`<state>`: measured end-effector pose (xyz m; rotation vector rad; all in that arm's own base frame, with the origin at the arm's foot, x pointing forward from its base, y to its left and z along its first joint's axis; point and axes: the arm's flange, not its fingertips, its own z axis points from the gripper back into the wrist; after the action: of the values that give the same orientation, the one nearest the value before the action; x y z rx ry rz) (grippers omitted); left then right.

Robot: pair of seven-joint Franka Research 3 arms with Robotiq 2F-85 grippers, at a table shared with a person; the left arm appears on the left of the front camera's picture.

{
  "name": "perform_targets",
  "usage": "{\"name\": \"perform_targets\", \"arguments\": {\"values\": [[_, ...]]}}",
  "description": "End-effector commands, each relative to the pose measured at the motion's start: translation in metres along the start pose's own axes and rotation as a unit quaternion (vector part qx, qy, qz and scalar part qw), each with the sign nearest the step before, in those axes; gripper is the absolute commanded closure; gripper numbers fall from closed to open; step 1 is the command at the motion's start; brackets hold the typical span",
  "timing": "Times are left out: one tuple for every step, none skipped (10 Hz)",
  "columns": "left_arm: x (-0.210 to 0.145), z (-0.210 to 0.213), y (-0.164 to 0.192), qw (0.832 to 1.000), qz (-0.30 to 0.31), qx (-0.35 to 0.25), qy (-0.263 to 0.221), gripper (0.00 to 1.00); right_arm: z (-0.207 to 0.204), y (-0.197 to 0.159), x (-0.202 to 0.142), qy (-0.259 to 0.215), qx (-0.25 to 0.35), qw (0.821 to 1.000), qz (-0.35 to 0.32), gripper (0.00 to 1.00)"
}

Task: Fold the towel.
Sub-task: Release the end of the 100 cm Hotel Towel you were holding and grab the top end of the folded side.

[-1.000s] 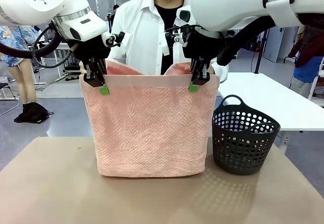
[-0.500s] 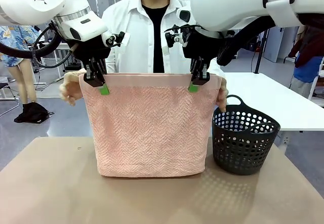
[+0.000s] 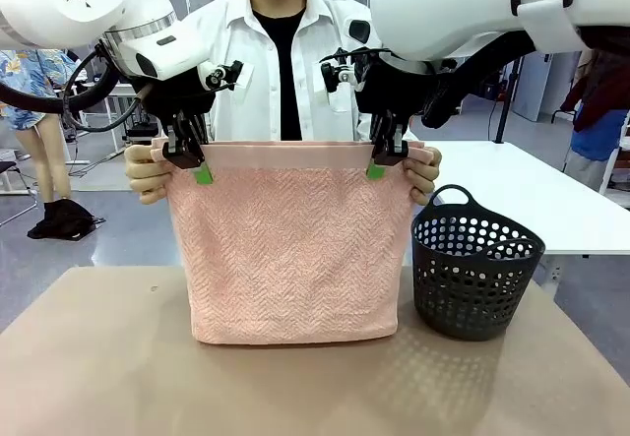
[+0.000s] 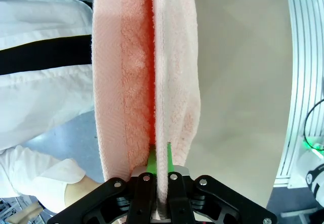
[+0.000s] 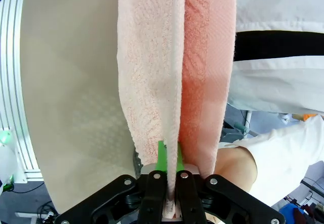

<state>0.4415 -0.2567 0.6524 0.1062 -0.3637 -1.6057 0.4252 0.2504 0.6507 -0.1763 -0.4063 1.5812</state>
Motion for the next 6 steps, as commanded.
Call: {"name": "perform_targets", "arguments": {"values": [[-0.001,0.001,0.001,1.000,0.002,-0.002,0.000,1.00,0.000,0.000,0.000,0.000,0.000,1.000,0.000,0.97],[0.000,0.000,0.000,1.000,0.000,0.000,0.000,0.97,0.001,0.001,-0.001,-0.004,-0.001,1.000,0.001,0.97],[-0.001,0.001,-0.001,1.000,-0.004,-0.002,-0.006,0.59,0.002,0.001,-0.003,-0.011,-0.008,1.000,0.001,0.77],[-0.002,0.003,-0.001,1.000,0.000,0.002,-0.010,0.60,0.003,0.002,-0.004,-0.013,-0.009,1.000,0.001,0.63],[-0.003,0.006,0.000,1.000,0.005,0.008,-0.013,0.21,0.005,0.003,-0.004,-0.013,-0.010,1.000,0.002,0.43],[-0.005,0.014,-0.001,1.000,0.011,0.021,-0.008,0.23,0.014,0.004,-0.004,-0.013,-0.022,1.000,0.002,0.28]]}}
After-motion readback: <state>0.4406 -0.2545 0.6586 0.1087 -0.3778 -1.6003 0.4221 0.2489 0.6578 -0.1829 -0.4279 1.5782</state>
